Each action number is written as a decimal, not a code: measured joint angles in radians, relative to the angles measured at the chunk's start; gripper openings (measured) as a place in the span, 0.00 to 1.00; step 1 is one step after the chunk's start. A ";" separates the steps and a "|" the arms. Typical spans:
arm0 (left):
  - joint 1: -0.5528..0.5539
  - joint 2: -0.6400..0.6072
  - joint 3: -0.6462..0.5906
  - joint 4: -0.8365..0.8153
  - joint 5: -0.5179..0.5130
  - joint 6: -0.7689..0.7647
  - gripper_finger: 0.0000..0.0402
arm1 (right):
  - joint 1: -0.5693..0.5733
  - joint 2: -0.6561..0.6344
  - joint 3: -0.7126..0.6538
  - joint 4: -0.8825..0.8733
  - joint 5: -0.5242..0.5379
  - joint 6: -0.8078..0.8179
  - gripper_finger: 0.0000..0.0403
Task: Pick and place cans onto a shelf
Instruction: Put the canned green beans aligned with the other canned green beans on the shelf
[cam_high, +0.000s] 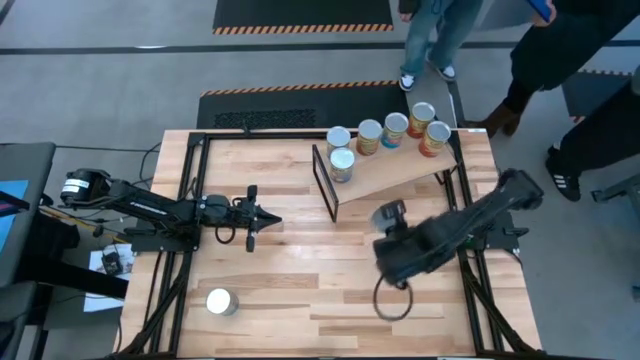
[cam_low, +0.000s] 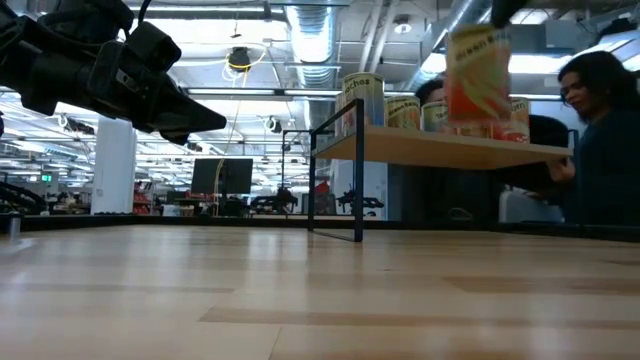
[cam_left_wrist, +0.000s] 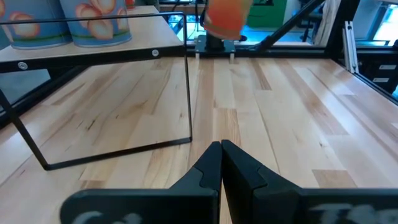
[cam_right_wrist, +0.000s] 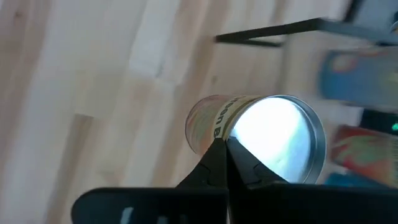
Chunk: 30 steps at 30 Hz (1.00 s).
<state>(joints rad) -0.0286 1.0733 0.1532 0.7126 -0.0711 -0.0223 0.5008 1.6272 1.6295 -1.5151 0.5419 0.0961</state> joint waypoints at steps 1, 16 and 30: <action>0.000 0.000 0.000 0.001 0.000 0.000 0.00 | -0.015 -0.029 0.000 0.007 0.008 -0.029 0.01; 0.000 0.000 0.000 0.003 -0.019 0.018 0.00 | -0.484 -0.188 0.001 0.233 -0.186 -0.548 0.01; 0.000 0.000 0.000 0.000 -0.019 0.017 0.00 | -0.613 -0.119 0.001 0.232 -0.230 -0.601 0.03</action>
<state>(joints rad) -0.0288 1.0729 0.1535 0.7128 -0.0906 -0.0051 -0.1120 1.5081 1.6306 -1.2833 0.3123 -0.5047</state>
